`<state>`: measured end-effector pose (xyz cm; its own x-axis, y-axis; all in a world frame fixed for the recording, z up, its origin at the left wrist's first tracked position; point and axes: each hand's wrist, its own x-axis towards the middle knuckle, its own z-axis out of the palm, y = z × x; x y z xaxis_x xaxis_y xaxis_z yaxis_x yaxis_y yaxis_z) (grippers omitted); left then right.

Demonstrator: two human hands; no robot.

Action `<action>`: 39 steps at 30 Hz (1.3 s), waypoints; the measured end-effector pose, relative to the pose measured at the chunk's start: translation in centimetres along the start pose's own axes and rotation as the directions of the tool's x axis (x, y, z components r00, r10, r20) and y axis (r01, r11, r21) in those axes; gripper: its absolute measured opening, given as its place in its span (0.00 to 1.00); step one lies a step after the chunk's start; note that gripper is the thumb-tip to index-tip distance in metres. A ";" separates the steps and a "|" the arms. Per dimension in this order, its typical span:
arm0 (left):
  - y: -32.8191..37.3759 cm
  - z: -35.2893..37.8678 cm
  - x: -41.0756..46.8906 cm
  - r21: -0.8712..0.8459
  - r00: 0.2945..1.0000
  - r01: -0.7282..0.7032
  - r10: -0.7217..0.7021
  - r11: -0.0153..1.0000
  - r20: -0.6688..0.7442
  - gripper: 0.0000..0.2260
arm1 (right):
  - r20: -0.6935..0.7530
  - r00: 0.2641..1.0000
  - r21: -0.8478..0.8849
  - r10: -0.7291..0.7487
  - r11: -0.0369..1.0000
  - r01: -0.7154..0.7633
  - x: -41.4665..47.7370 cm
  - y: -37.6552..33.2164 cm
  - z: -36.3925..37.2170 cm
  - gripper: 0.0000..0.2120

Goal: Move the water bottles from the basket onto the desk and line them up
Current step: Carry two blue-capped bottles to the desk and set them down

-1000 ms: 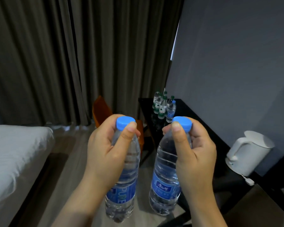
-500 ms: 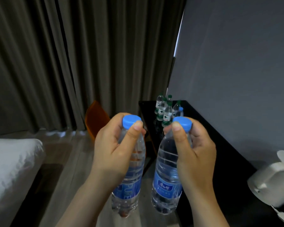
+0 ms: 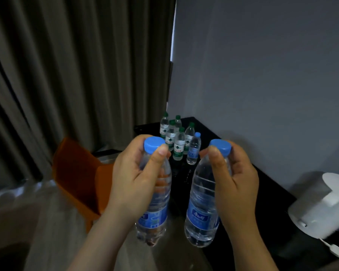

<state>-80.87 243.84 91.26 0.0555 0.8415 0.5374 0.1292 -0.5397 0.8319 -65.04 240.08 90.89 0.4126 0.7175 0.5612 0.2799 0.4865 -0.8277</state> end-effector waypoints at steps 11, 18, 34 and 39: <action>-8.6 0.6 8.4 -0.067 0.979 0.110 -0.096 0.992 0.177 0.13 | -0.140 0.988 -0.167 0.062 0.982 -0.085 4.1 6.9 3.6 0.12; -14.1 4.2 13.9 -0.037 0.958 0.114 -0.100 0.993 0.267 0.10 | -0.125 0.983 -0.207 0.131 0.966 -0.155 8.6 12.7 4.0 0.09; -29.5 14.1 22.6 0.294 0.851 0.114 -0.246 0.949 0.465 0.07 | -0.037 0.909 -0.340 0.416 0.850 -0.403 16.5 27.1 1.2 0.24; -33.9 15.4 24.5 0.333 0.809 0.103 -0.274 0.937 0.520 0.11 | -0.025 0.896 -0.462 0.442 0.790 -0.403 17.1 29.1 1.2 0.15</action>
<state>-68.59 283.12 74.14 0.5246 0.8406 0.1349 0.4562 -0.4113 0.7891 -50.88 267.10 76.46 0.5158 0.8457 0.1369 0.4551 -0.1350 -0.8802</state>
